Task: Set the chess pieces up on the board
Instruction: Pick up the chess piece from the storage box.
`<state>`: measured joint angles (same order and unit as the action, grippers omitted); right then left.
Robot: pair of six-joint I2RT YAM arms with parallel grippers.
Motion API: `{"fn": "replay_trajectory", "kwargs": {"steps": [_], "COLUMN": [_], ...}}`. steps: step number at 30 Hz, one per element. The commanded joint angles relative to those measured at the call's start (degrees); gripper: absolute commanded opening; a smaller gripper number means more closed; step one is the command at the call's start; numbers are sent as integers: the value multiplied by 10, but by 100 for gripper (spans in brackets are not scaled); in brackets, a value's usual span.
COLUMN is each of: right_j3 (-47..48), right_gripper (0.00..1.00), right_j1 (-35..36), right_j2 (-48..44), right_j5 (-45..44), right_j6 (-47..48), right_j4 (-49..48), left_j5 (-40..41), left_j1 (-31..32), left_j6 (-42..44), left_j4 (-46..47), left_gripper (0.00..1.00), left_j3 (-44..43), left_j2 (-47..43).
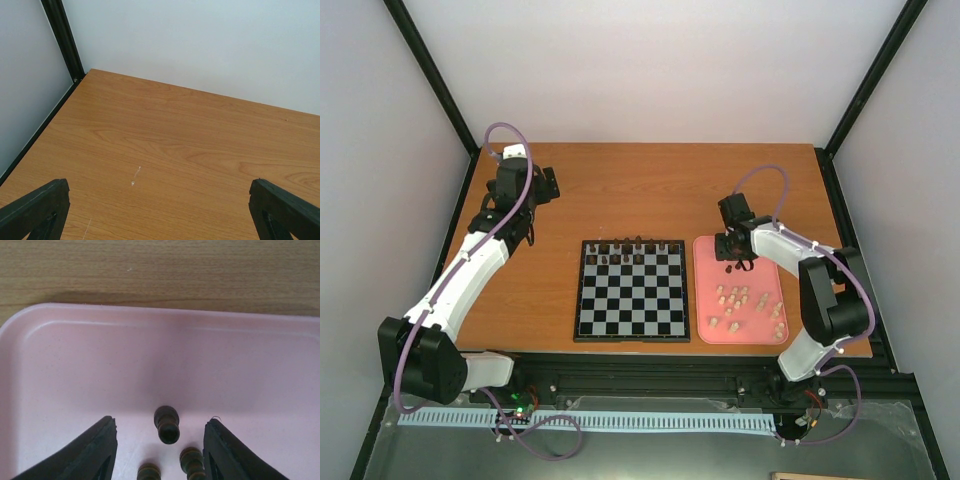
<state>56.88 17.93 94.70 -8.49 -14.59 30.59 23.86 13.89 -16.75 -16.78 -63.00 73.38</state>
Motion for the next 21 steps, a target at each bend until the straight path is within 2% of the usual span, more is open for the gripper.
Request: {"fn": "replay_trajectory", "kwargs": {"steps": [1,3,10,14,21], "right_j3": [-6,-7,-11,-12,-10], "right_gripper": [44,40,38,31,26], "right_j1": [-12,-18,-24,-28,-28], "right_j2": [10,13,22,26,35], "right_j5": [9,15,18,28,36], "right_j6": [2,2,2,3,4], "right_j4": [-21,-22,-26,-31,-32], "left_j5": [1,3,2,2,2], "left_j1": [2,2,2,1,2], "left_j6": [5,4,4,3,4], "left_j4": [7,7,7,6,6], "left_gripper": [100,100,100,100,100], "left_j3": [-23,-22,-22,-21,-21], "left_j2": [4,4,5,3,3]}}
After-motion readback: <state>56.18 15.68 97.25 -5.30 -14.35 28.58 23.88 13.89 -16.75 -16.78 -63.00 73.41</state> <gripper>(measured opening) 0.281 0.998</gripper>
